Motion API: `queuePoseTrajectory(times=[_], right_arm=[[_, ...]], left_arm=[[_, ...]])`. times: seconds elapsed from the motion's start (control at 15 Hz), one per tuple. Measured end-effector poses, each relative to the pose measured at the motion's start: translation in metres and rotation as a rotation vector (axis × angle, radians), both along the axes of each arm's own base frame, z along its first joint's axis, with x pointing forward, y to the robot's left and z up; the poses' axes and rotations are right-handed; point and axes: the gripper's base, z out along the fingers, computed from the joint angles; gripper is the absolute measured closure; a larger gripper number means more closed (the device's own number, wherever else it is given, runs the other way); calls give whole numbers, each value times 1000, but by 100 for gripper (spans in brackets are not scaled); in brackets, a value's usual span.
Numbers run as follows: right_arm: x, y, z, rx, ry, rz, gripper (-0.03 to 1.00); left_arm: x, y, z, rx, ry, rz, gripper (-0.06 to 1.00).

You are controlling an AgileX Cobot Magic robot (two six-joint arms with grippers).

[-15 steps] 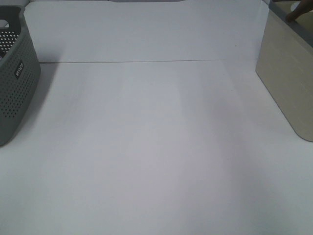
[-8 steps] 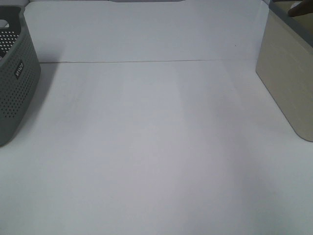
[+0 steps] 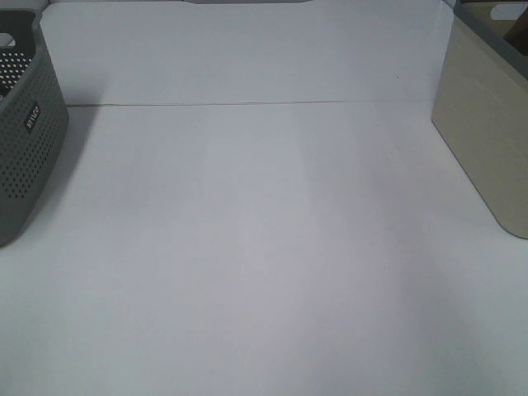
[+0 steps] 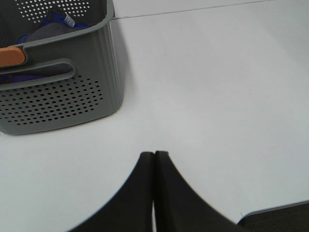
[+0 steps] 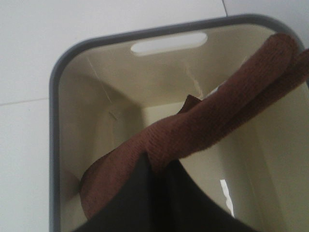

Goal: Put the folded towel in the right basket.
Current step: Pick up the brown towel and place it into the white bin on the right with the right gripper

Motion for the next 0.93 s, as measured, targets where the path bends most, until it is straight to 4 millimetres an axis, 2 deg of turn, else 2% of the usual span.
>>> queuePoseTrajectory(times=[0.33,0.53,0.6,0.67,0.8,0.87,0.93], right_arm=[[9,-4,-42,21,148,-23,93],[11,-4,-60,42,205,-39,91],[11,-4,-63,44,215,-39,84],[11,-5,-63,43,215,-39,70],[11,-5,-63,52,214,-51,28],[11,-5,-63,56,214,-58,13],[10,-4,-60,57,209,-60,4]], left_arm=[[0,0,0,0,0,0,94],[0,0,0,0,0,0,94],[0,0,0,0,0,0,94],[0,0,0,0,0,0,94],[0,0,0,0,0,0,94],[0,0,0,0,0,0,94],[0,0,0,0,0,0,94]])
